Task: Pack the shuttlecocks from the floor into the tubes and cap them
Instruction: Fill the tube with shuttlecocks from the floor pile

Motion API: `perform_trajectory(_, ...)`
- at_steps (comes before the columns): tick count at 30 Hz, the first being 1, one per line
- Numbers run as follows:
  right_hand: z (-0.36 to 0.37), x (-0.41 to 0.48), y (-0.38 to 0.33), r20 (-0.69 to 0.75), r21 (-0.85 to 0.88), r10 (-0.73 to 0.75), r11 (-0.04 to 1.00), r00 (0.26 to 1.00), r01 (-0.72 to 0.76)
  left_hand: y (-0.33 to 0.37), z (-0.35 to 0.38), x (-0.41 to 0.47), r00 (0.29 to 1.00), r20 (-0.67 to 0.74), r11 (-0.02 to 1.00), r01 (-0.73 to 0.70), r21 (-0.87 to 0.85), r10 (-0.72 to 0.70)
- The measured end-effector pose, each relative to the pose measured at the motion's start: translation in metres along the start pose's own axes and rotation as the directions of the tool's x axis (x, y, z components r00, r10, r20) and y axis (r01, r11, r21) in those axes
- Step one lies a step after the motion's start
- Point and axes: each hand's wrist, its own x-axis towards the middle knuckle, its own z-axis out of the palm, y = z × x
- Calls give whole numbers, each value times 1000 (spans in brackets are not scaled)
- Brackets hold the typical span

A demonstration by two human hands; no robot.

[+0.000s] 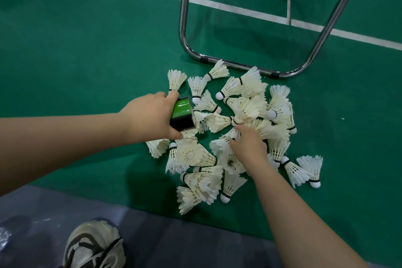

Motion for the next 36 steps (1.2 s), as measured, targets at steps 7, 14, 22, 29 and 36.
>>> perform_trajectory(7, -23, 5, 1, -349, 286, 213, 951, 913, -113, 0, 0, -5, 1000, 22, 1000, 4, 4, -4)
perform_trajectory(14, -35, 18, -52, 207, 700, -194, 714, 959, -6, 4, 0, 0, 999, 43, 1000, 10, -2, -9)
perform_trajectory(22, -31, 13, -28, 16, 380, -51, 924, 999, 41, 3, 0, 3, 1000, 31, 1000, 3, -7, -3)
perform_trajectory(29, -12, 4, 1, 209, -35, 23, 999, 978, -16, 3, -1, 3, 1000, 6, 1000, -5, 5, 5)
perform_trajectory(36, -9, 2, 16, -42, 312, 235, 926, 971, -211, 5, -1, -1, 1000, 15, 1000, -2, -10, 2)
